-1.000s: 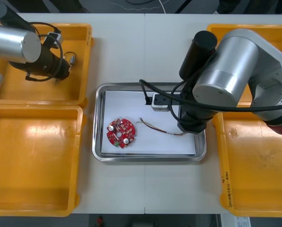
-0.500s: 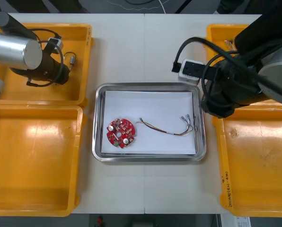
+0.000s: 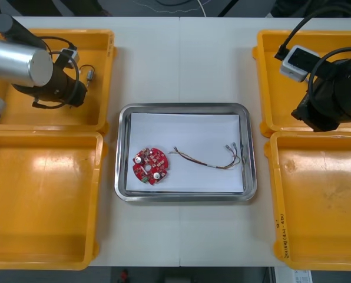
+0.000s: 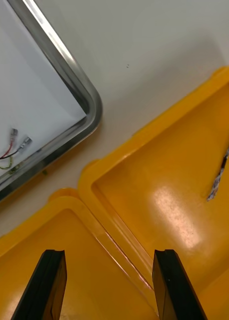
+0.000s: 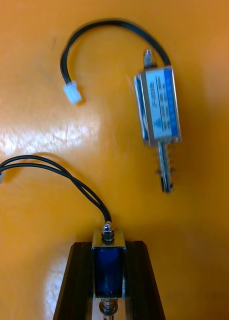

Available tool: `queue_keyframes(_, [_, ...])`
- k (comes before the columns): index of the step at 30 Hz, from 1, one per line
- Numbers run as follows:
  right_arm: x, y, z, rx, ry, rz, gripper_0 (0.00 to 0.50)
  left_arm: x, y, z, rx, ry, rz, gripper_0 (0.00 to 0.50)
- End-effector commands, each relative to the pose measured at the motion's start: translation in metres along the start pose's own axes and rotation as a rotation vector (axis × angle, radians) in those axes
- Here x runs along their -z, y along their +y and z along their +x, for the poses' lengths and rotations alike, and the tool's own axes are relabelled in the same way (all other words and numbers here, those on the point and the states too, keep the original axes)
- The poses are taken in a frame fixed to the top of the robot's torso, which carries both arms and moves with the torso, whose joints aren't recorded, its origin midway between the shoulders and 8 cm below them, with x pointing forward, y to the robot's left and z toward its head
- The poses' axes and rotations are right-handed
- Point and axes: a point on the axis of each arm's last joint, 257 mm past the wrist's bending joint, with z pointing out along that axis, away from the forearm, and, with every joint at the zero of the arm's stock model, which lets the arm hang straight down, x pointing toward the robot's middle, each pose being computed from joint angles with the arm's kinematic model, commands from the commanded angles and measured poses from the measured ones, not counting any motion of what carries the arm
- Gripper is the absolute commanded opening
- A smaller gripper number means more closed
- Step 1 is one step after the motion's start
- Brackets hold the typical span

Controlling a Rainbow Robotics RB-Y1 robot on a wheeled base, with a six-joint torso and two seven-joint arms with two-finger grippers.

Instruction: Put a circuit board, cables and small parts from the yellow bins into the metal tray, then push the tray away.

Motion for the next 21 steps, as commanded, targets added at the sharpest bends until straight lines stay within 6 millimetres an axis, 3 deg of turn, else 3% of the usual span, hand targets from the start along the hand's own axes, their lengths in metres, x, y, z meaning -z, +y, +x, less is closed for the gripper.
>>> queue_keyframes(1, [0.006, -0.040, 0.029, -0.099, 0.051, 0.076, 0.500, 0.028, 0.019, 0.000, -0.077, 0.019, -0.019, 0.000])
queue_keyframes(6, [0.000, -0.063, 0.043, -0.173, 0.089, 0.089, 0.500, 0.057, 0.022, -0.004, -0.068, 0.041, -0.010, 0.000])
queue_keyframes(11, [-0.002, -0.088, 0.042, -0.233, 0.105, 0.098, 0.500, 0.087, 0.020, -0.006, -0.065, 0.056, -0.003, 0.002])
queue_keyframes(21, [-0.005, -0.129, 0.041, -0.354, 0.128, 0.085, 0.500, 0.131, -0.009, -0.003, -0.135, 0.082, -0.010, 0.002])
